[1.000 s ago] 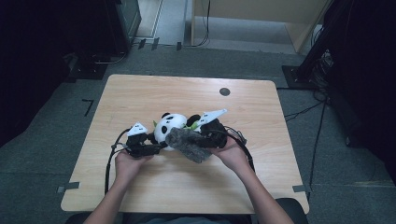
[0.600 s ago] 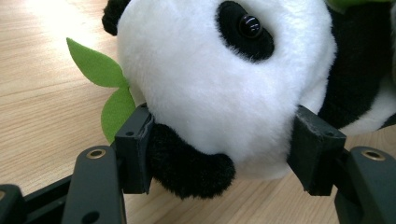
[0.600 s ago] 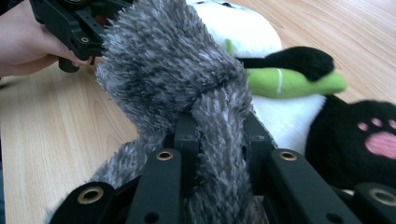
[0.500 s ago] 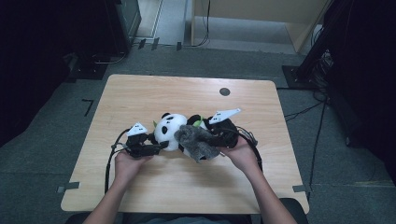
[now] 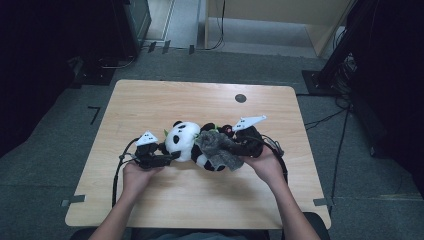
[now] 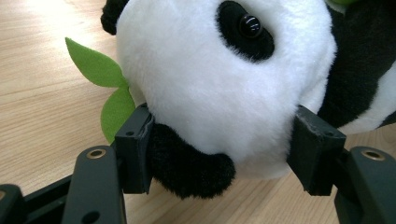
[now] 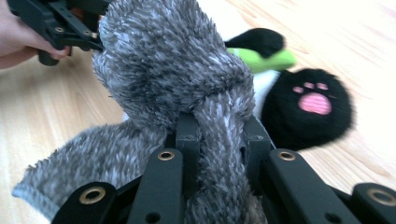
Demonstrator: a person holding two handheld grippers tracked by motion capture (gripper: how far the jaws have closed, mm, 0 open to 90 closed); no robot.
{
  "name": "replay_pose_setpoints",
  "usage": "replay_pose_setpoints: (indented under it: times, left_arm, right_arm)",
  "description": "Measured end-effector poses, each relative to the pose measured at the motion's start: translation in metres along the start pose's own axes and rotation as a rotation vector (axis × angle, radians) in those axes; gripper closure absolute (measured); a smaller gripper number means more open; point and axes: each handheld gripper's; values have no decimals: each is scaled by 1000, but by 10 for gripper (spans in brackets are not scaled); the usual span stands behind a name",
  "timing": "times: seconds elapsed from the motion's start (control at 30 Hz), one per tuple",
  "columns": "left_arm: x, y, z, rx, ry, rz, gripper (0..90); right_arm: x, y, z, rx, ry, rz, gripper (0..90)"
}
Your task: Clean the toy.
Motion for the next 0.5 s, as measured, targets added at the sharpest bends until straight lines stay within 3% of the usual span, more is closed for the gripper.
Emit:
replay_pose_setpoints:
  times: [0.3,0.37,0.4,0.5]
  left_arm:
    - [0,-1,0,2,-3,2,342]
    - [0,-2,-1,11,-7,-3,341]
    - [0,-2,-1,11,-7,-3,341]
    - [-1,-2,-1,16,-4,-3,341]
  right_arm:
    - [9,10,-8,-29,-15,-31,754]
    - [10,10,-9,-22,-32,-64,757]
    - [11,11,-10,-1,-62,-109,758]
    - [19,17,-14,-36,-63,-116,762]
Point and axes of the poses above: each handheld gripper's, and its own axes: x roughly backward along the jaws, z roughly out of its top, y roughly to its right, and after that the axes turned 1 degree about z, right-handed
